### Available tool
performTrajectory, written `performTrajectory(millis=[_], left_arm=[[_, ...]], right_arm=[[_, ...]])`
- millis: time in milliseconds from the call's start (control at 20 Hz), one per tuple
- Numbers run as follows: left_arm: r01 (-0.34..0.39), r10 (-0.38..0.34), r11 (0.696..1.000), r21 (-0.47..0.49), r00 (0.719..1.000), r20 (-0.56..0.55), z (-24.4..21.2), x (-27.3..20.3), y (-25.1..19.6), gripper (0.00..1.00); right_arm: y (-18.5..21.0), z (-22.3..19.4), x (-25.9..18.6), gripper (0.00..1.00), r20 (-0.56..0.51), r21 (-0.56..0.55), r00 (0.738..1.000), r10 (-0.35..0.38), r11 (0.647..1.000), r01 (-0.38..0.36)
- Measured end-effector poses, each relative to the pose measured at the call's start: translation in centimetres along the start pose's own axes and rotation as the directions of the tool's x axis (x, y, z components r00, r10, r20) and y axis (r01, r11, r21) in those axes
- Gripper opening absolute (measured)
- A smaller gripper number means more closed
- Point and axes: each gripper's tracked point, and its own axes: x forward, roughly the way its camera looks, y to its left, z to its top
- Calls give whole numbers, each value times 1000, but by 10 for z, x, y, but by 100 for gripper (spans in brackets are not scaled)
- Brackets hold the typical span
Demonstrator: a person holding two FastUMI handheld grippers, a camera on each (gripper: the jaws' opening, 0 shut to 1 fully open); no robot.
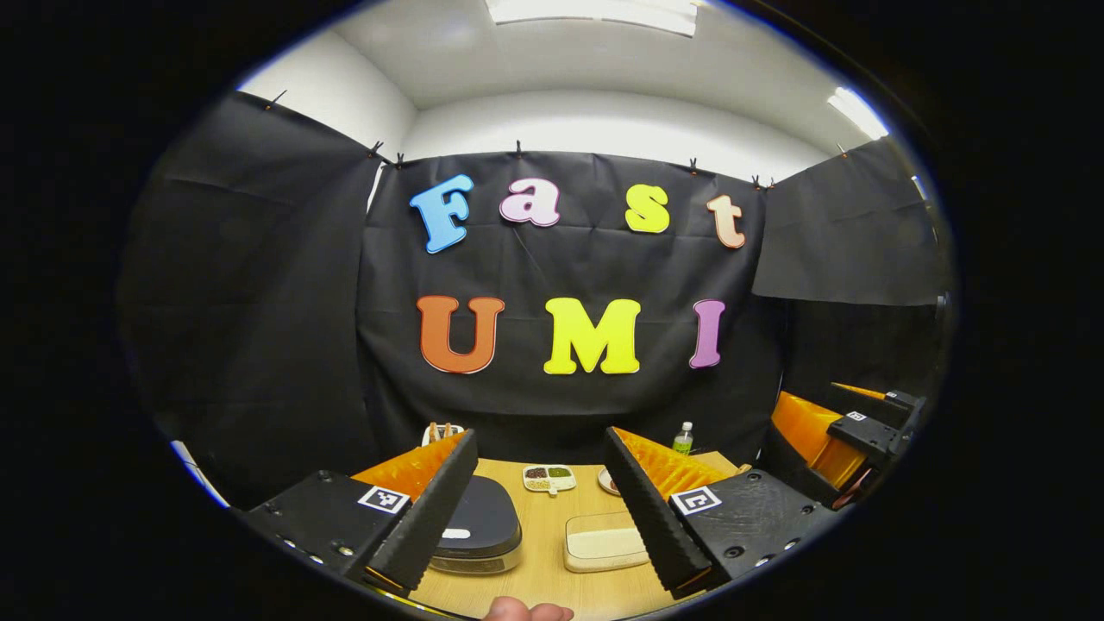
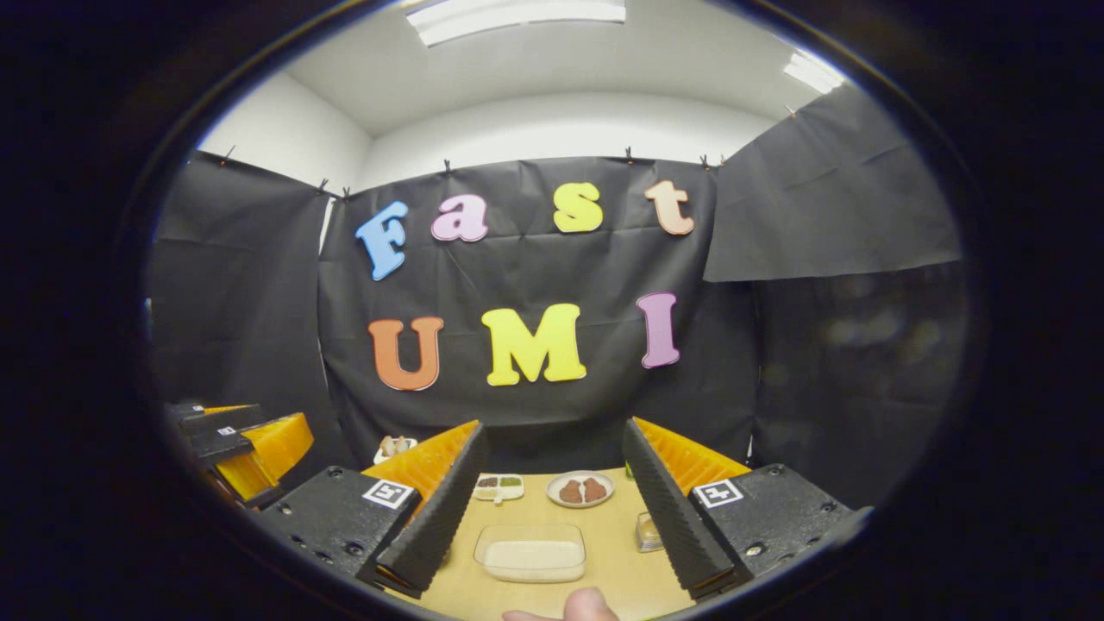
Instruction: Close the left gripper, press the button to open the rice cooker; take a wooden spoon from the chopstick holder with the right hand, scoop a spoonful of rice and pour it into the rice cooker, then put the wooden spoon back into the chopstick holder.
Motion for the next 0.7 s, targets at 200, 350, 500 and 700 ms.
performTrajectory(millis=[200,350,500,700], left_arm=[[-11,11,1000,2,1000,5,0,1,6,95],[-17,17,1000,6,1000,5,1,3,14,95],[-30,30,999,10,1000,5,0,5,22,95],[-46,46,999,24,999,2,-2,7,30,95]], right_arm=[[5,0,0,100,-3,-3,1000,2,1000,-2],[8,-1,2,100,-4,-7,1000,2,1000,-2],[13,-3,2,100,-8,-5,1000,-2,1000,2],[16,-7,9,100,-22,8,1000,-6,1000,6]])
